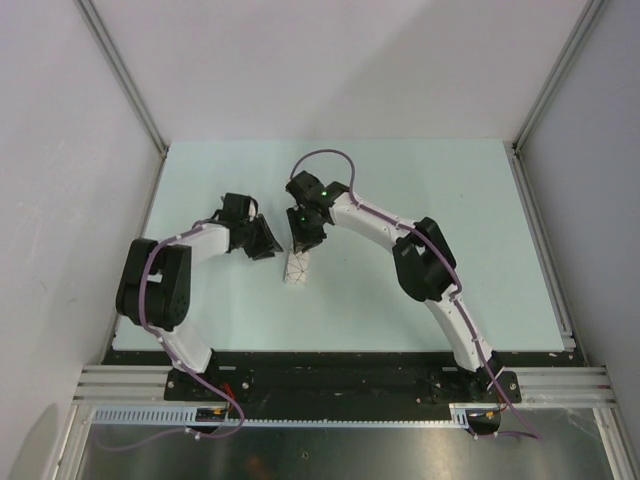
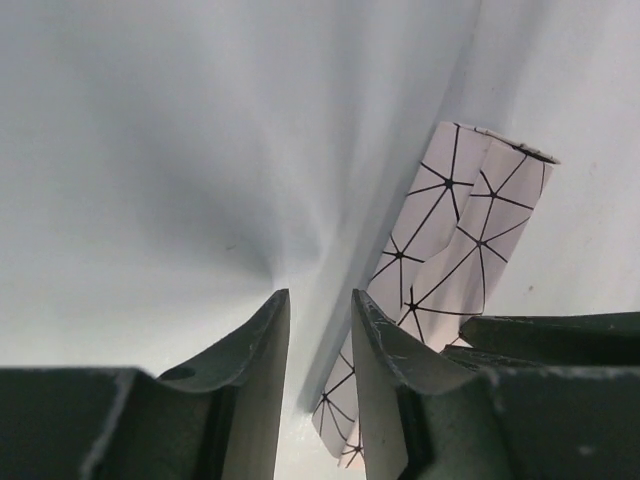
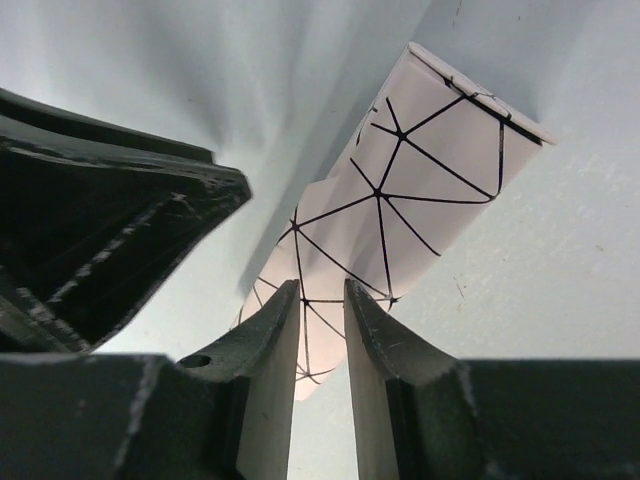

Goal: Organize the sunglasses
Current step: Close the case with sunglasses at the center of the board, then reset both arms

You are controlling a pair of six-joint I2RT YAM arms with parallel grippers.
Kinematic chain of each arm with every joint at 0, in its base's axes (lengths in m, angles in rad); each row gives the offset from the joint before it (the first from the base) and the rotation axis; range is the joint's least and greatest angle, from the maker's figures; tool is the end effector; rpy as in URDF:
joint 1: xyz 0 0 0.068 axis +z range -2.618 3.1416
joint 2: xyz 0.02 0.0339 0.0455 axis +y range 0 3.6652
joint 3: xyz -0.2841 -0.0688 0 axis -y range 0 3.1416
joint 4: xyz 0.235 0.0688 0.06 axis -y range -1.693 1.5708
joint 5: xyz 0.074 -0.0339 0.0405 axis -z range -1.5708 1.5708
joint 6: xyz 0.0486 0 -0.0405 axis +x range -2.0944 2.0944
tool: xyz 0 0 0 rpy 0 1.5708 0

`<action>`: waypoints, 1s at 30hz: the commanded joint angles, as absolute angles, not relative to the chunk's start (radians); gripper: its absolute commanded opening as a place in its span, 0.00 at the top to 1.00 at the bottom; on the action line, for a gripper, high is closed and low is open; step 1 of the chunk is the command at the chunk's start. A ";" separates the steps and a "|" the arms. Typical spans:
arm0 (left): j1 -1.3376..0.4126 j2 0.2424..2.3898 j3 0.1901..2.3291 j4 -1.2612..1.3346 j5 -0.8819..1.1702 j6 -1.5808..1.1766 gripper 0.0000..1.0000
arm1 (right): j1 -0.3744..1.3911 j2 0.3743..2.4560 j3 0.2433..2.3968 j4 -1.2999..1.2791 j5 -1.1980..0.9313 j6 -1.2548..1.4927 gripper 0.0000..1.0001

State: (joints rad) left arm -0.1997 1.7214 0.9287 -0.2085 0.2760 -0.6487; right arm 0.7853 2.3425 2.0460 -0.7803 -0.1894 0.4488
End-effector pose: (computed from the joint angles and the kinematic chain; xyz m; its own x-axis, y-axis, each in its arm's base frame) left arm 0.3261 -0.0795 0.1674 -0.8601 -0.4190 -0.2911 -0.2318 0.8292 -0.5087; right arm 0.3599 0.3728 0.1987 -0.8896 -0.2869 -0.3553 -0.4124 0.8390 0.3551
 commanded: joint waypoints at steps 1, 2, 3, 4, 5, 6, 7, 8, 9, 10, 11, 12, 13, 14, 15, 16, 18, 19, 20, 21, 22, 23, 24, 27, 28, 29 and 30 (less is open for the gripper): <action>-0.195 1.622 0.953 -0.270 0.147 -0.650 0.63 | 0.828 2.442 2.089 -0.928 0.000 0.345 0.71; -0.195 1.602 0.959 -0.281 0.132 -0.646 0.63 | 0.834 2.439 2.089 -0.927 0.000 0.344 0.71; -0.195 1.594 0.962 -0.284 0.126 -0.644 0.62 | 0.836 2.434 2.088 -0.922 0.030 0.341 0.71; -0.193 1.586 0.965 -0.288 0.123 -0.644 0.62 | 0.838 2.419 2.088 -0.914 0.034 0.341 0.71; -0.193 1.574 0.971 -0.297 0.115 -0.638 0.61 | 0.838 2.408 2.088 -0.895 0.038 0.342 0.70; -0.193 1.568 0.974 -0.301 0.114 -0.635 0.61 | 0.838 2.396 2.086 -0.881 0.040 0.342 0.68; -0.193 1.562 0.976 -0.305 0.110 -0.635 0.60 | 0.836 2.375 2.086 -0.867 0.040 0.345 0.66; -0.193 1.556 0.976 -0.311 0.109 -0.631 0.60 | 0.833 2.365 2.089 -0.845 0.038 0.348 0.64; -0.193 1.548 0.977 -0.313 0.107 -0.630 0.60 | 0.827 2.353 2.089 -0.835 0.034 0.350 0.61; -0.190 1.545 0.979 -0.319 0.106 -0.630 0.59 | 0.824 2.344 2.089 -0.824 0.031 0.363 0.61; -0.192 1.540 0.980 -0.321 0.106 -0.627 0.59 | 0.819 2.330 2.091 -0.810 0.028 0.367 0.60; -0.192 1.536 0.982 -0.325 0.103 -0.626 0.59 | 0.812 2.323 2.091 -0.805 0.019 0.371 0.60; -0.190 1.532 0.982 -0.328 0.101 -0.626 0.59 | 0.807 2.319 2.092 -0.802 0.017 0.379 0.59; -0.190 1.528 0.983 -0.331 0.101 -0.624 0.60 | 0.804 2.307 2.095 -0.802 0.017 0.382 0.59; -0.190 1.526 0.983 -0.333 0.098 -0.623 0.60 | 0.798 2.300 2.094 -0.804 0.023 0.387 0.59; -0.189 1.520 0.985 -0.339 0.098 -0.623 0.59 | 0.795 2.289 2.091 -0.799 0.025 0.390 0.58; -0.187 1.509 0.986 -0.342 0.095 -0.618 0.59 | 0.787 2.254 2.080 -0.793 0.026 0.405 0.56; -0.186 1.499 0.986 -0.348 0.091 -0.617 0.58 | 0.778 2.240 2.074 -0.785 0.029 0.411 0.55; -0.186 1.493 0.989 -0.350 0.091 -0.614 0.57 | 0.775 2.224 2.068 -0.781 0.037 0.413 0.53; -0.184 1.483 0.992 -0.353 0.092 -0.612 0.54 | 0.769 2.188 2.060 -0.779 0.054 0.414 0.51; -0.183 1.465 0.994 -0.359 0.091 -0.609 0.51 | 0.755 2.168 2.039 -0.772 0.063 0.419 0.48; -0.183 1.451 1.000 -0.360 0.091 -0.603 0.49 | 0.746 2.142 2.022 -0.764 0.067 0.420 0.44; -0.183 1.439 1.003 -0.367 0.091 -0.598 0.43 | 0.736 2.119 2.007 -0.759 0.078 0.429 0.41; -0.183 1.376 1.012 -0.380 0.092 -0.574 0.27 | 0.680 2.002 1.918 -0.726 0.109 0.436 0.22; -0.181 1.356 1.017 -0.387 0.091 -0.562 0.22 | 0.663 1.935 1.890 -0.710 0.112 0.436 0.17; -0.183 1.324 1.023 -0.390 0.087 -0.555 0.18 | 0.629 1.906 1.844 -0.701 0.113 0.437 0.07; -0.181 1.306 1.025 -0.394 0.090 -0.548 0.03 | 0.612 1.872 1.818 -0.692 0.107 0.440 0.02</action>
State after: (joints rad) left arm -0.1875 1.4189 0.9665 -0.3782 0.1051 -0.5919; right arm 0.6922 2.0659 1.8927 -0.7612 0.0578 0.4248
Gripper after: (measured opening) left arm 0.800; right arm 0.889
